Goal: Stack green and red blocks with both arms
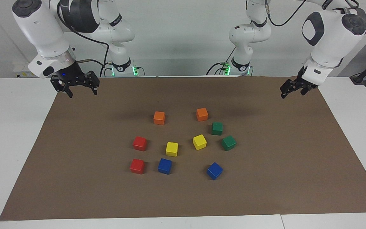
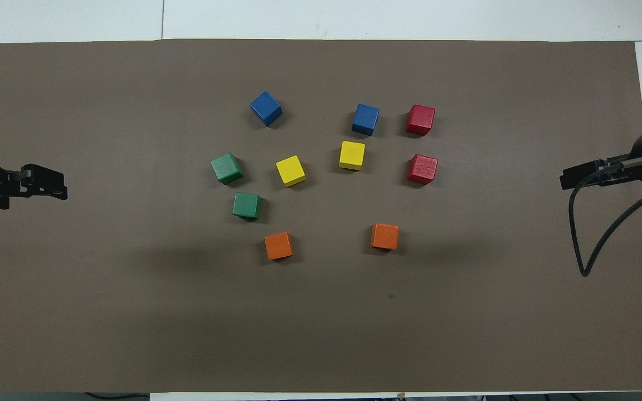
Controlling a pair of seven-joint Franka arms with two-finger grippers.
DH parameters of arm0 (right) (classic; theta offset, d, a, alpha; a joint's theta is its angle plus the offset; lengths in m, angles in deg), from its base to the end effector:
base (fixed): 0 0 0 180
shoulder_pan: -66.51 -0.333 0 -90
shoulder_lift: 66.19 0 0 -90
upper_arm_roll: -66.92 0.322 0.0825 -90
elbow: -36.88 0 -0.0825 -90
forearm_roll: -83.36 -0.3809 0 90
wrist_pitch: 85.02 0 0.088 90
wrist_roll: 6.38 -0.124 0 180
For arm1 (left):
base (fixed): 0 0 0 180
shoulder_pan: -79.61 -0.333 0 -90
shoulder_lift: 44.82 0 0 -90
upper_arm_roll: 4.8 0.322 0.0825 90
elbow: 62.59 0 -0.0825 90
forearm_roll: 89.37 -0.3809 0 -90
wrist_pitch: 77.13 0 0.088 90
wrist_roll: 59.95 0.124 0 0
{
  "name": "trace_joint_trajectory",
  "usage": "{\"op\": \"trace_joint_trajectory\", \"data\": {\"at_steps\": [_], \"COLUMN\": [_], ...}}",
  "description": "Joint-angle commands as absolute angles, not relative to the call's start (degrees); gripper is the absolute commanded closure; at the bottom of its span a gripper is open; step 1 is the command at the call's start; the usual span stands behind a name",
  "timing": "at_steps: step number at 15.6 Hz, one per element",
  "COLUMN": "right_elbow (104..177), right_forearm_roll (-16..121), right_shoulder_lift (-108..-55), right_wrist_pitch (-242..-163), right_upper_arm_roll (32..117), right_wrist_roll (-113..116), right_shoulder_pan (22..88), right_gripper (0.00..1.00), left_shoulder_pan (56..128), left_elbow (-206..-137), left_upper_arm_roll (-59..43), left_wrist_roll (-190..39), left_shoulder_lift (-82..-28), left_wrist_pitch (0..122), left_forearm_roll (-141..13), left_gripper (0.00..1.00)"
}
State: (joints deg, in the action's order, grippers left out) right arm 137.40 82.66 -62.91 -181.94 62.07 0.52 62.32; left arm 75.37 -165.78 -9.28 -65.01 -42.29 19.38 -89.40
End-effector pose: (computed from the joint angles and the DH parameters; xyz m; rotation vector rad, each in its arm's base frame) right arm 0.5395 -0.0059 0.5684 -3.1198 -0.1679 0.0073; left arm 0.5366 -0.0029 0.5388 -3.1295 -0.1319 0.1133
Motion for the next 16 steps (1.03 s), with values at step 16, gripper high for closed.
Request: {"op": "trace_joint_trajectory", "data": {"at_steps": [16], "right_elbow": [143.2], "right_forearm_roll": [82.9], "right_shoulder_lift": [-64.1], "right_wrist_pitch": [-188.2], "right_upper_arm_roll": [62.5], "right_wrist_roll": [-30.3], "right_shoulder_pan": [54.1], "right_gripper": [0.0], "left_shoulder_pan": [85.6], "left_elbow": [-159.5], "left_upper_arm_roll": [-9.1], "left_wrist_roll": [-84.3], "left_shoulder_lift": [-54.0], "left_wrist_pitch": [30.1], "left_forearm_roll": [-87.6], "left_gripper": [0.0]}}
